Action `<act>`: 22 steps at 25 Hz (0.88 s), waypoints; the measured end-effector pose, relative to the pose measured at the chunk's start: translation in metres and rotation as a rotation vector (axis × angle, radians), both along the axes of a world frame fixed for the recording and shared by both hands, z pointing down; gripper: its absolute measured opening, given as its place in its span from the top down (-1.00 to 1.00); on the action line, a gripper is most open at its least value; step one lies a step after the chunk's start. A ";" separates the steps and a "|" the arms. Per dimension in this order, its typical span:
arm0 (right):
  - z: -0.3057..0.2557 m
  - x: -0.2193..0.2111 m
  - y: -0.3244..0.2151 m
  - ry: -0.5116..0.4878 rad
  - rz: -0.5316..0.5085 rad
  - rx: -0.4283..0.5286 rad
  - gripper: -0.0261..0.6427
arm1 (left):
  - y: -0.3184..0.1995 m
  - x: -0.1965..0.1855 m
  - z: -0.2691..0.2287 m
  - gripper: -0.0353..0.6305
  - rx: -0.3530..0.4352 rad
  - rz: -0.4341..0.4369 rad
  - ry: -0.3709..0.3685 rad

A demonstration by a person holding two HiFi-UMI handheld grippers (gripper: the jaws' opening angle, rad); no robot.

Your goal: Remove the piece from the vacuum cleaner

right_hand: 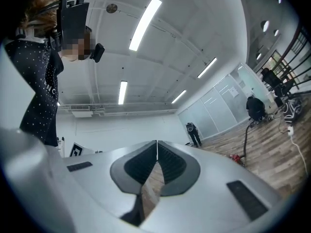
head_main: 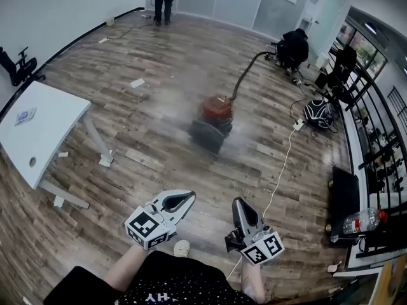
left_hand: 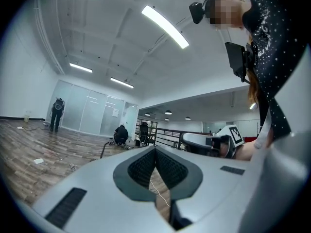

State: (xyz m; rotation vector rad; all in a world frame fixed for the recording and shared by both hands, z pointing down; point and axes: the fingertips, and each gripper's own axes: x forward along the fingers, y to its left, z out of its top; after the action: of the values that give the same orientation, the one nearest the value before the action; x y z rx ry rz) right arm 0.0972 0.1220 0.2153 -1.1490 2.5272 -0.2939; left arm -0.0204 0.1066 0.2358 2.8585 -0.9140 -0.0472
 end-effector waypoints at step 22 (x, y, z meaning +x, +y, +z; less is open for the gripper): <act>0.028 0.006 -0.176 0.027 -0.041 -0.105 0.89 | -0.171 -0.002 0.021 0.89 -0.076 -0.043 0.021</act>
State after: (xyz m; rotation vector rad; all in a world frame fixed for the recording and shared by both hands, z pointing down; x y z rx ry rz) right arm 0.1036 -0.0545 0.2438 -1.1479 2.5879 -0.4288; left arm -0.0220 -0.0647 0.2567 2.7637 -0.9523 -0.0459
